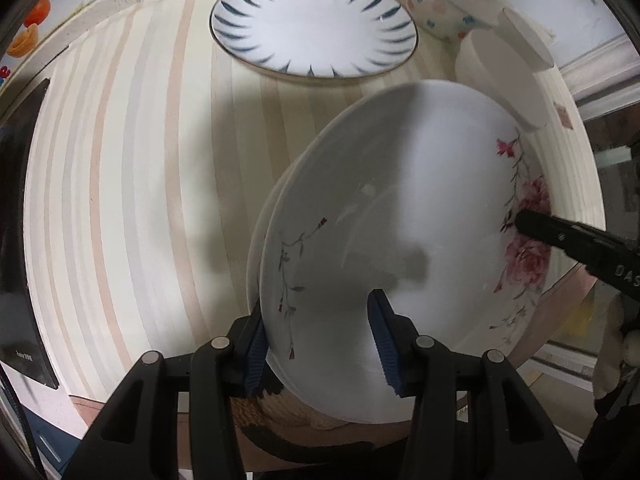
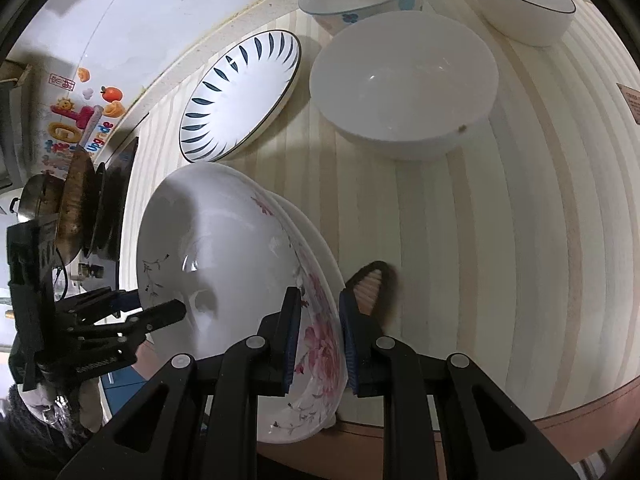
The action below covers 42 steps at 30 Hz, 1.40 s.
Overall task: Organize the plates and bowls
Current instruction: 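Grasp the pink-flower plate rim together with the grey-floral plate, right gripper, then carry the two plates with the right gripper onto the blue-striped plate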
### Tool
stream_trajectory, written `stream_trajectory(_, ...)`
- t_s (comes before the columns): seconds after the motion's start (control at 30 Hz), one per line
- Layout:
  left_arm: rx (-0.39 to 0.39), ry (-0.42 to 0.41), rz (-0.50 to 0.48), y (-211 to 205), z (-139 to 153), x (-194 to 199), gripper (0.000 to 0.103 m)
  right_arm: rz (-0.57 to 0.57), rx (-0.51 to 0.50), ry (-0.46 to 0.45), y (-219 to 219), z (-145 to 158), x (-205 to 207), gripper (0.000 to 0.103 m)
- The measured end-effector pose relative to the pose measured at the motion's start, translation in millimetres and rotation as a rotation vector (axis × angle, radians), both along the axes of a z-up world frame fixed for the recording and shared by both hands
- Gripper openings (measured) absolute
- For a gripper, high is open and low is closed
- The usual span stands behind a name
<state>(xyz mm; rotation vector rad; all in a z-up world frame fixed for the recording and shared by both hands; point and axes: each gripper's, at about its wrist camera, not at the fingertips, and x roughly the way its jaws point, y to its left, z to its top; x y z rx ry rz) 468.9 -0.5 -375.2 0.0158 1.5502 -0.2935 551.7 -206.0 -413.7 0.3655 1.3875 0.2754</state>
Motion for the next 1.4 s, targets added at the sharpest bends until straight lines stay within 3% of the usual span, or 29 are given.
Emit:
stream_trajectory(0.53, 0.022, 0.007, 0.012, -18, -13, -6, 0.043, 0.027, -0.048, 0.029, 4, 0, 7, 0.022)
stream_trajectory(0.73, 0.031, 0.014, 0.022, -14, -10, -4, 0.044, 0.016, -0.035, 0.072, 3, -4, 10, 0.022)
stream_trajectory(1.4, 0.063, 0.011, 0.06, -6, 5, -9, 0.044, 0.01, -0.021, 0.087, 2, 3, 8, 0.024)
